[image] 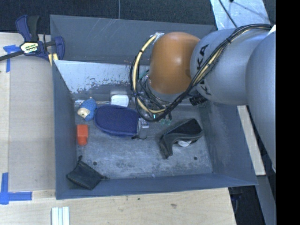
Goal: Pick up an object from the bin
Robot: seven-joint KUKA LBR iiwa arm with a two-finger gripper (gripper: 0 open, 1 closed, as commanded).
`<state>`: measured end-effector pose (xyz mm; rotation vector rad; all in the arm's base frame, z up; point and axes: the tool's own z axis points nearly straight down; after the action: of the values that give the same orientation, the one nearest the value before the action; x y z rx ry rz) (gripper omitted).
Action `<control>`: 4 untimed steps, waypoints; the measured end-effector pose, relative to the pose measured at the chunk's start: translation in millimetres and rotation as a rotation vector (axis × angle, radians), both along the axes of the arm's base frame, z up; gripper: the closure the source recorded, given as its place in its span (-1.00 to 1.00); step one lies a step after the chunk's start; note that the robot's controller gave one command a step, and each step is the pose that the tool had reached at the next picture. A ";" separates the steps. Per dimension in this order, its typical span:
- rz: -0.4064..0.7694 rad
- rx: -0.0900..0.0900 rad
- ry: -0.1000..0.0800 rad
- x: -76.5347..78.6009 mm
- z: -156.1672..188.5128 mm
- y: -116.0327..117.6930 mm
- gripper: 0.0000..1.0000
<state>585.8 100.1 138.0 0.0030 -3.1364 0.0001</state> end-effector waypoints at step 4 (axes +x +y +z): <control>0.074 0.002 -0.018 14.2 140.1 0.1 1.00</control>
Offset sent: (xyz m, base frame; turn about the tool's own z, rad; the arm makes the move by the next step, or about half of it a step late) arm 0.0058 0.0199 -0.0680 -0.0060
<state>599.9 100.2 278.0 0.1203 -3.1522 -0.0031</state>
